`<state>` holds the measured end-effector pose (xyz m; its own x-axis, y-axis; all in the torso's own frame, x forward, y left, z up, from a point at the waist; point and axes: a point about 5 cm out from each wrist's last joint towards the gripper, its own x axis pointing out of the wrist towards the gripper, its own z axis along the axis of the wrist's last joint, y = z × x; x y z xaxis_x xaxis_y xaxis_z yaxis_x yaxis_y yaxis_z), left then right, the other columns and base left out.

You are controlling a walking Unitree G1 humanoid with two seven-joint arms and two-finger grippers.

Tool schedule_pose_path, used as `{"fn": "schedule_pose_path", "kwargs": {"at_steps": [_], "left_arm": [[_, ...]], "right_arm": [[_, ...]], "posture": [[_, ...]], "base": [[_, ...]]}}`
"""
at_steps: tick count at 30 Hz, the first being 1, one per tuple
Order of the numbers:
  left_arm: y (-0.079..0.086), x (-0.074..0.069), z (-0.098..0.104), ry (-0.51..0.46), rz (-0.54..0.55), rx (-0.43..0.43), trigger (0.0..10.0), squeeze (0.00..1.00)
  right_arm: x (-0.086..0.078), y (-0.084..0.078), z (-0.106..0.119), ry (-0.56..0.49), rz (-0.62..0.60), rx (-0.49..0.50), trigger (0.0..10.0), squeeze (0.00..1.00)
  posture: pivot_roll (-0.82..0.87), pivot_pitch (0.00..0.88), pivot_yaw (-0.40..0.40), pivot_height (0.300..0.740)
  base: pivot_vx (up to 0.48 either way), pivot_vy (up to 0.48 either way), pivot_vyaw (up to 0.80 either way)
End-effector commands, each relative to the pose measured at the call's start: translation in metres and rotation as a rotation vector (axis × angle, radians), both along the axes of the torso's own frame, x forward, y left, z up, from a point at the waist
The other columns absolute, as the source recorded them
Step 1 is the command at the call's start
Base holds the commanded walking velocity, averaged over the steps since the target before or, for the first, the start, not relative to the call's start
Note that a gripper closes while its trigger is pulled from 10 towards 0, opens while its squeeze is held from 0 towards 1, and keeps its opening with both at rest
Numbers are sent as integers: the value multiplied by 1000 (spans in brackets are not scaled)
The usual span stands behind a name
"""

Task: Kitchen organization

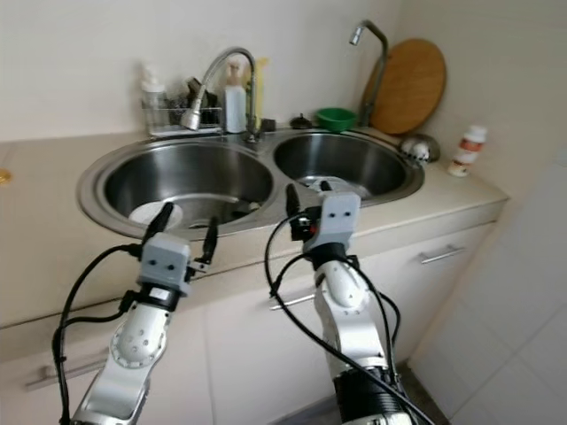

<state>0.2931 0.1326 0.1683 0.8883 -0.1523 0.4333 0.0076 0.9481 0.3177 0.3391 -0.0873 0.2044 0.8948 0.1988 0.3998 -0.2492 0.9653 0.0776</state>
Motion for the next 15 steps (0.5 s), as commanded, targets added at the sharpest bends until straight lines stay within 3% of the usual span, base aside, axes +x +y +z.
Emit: {"fn": "schedule_pose_path", "kwargs": {"at_steps": [1, 2, 15], "left_arm": [[-8, -1, -1, 0, -27, 1, 10000, 0], [-8, -1, -1, 0, -28, 1, 10000, 0], [-7, 0, -4, 8, -28, -4, 10000, 0]], "right_arm": [[0, -7, 3, -12, -28, 1, 10000, 0], [-1, -7, 1, -9, -28, 0, 10000, 0], [0, -16, -8, 38, -96, -17, 10000, 0]], "posture": [[33, 0, -50, 736], [32, 0, -49, 736], [27, 0, -41, 736]], "base": [[0, -480, -800], [0, -480, -800], [0, 0, -800]]}}
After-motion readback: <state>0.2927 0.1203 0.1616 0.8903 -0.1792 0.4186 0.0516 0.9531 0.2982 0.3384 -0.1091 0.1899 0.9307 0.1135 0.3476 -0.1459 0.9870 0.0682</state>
